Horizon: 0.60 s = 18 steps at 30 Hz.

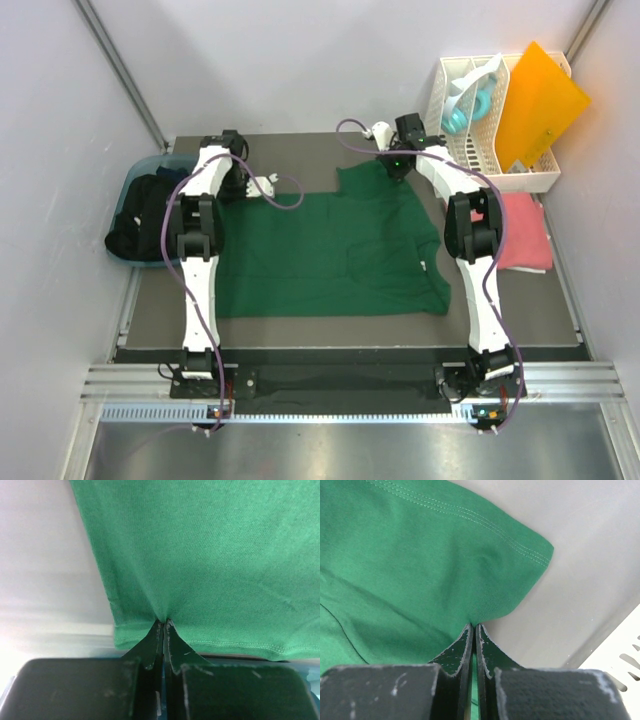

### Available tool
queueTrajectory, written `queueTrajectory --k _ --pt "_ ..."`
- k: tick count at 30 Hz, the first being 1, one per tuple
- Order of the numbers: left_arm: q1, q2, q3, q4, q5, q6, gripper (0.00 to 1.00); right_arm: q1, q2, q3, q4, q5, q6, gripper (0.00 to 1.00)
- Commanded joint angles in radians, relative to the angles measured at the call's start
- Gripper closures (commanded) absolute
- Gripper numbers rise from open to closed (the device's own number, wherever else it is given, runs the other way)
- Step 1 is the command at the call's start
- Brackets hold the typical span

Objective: Fold and stack the t-shirts
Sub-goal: Grap the side of the flattened tshirt furthest away from the robot with both arms

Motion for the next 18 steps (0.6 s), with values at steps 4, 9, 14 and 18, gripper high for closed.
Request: queueTrajectory --k 4,9,14,18 --pt "0.02 -0.055 -0.077 0.146 0.016 -0.036 1.0 0.017 -0.082 0.001 0.034 0.001 -0.009 1.0" --pt "0.014 -0.098 -0.086 0.046 0.039 -0.032 1.0 0.017 -0.098 -0.02 0.047 0.003 -0.009 1.0" --pt "-0.012 -0.169 -0.214 -0.014 0.034 -0.038 1.0 0.019 -0.122 -0.042 0.057 0.006 -0.016 1.0" --pt "-0.032 -0.224 -0.251 -0.012 0.059 -0.082 1.0 0.019 -0.147 -0.066 0.066 0.009 -0.023 1.0"
